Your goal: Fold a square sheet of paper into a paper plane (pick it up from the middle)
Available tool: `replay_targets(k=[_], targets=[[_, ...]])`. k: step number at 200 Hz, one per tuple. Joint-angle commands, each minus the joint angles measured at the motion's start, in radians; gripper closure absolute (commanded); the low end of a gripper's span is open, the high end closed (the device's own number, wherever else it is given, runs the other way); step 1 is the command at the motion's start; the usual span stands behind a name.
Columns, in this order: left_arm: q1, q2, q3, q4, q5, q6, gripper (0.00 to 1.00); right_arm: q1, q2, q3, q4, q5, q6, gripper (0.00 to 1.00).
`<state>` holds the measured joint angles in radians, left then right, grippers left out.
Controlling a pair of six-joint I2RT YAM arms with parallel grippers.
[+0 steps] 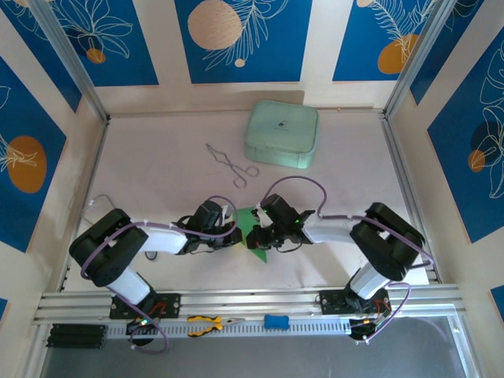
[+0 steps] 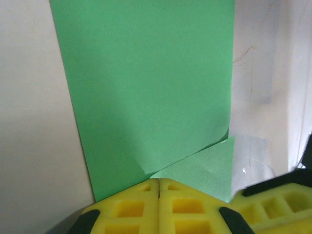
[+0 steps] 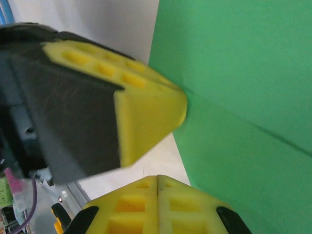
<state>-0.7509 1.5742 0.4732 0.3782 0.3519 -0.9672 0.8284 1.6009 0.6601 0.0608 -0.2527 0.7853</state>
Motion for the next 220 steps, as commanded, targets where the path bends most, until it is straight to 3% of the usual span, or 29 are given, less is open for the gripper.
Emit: replay_targets(k=[1, 102, 171, 220], targets=[[0.003, 0.038, -0.002, -0.083, -0.045, 0.018, 1.0, -0.003, 0.059, -0.004, -0.014, -0.022, -0.023, 0.95], [0.01, 0.031, -0.004, -0.097, -0.048, 0.027, 1.0, -0.012, -0.155, -0.223, -0.062, 0.017, 0.02, 0.95], [0.016, 0.017, -0.005, -0.109, -0.048, 0.034, 1.0, -0.008, -0.237, -0.148, -0.097, -0.004, 0.026, 0.94], [0.018, 0.019, -0.003, -0.104, -0.045, 0.033, 1.0, -0.004, -0.151, -0.072, -0.07, -0.045, 0.009, 0.94]])
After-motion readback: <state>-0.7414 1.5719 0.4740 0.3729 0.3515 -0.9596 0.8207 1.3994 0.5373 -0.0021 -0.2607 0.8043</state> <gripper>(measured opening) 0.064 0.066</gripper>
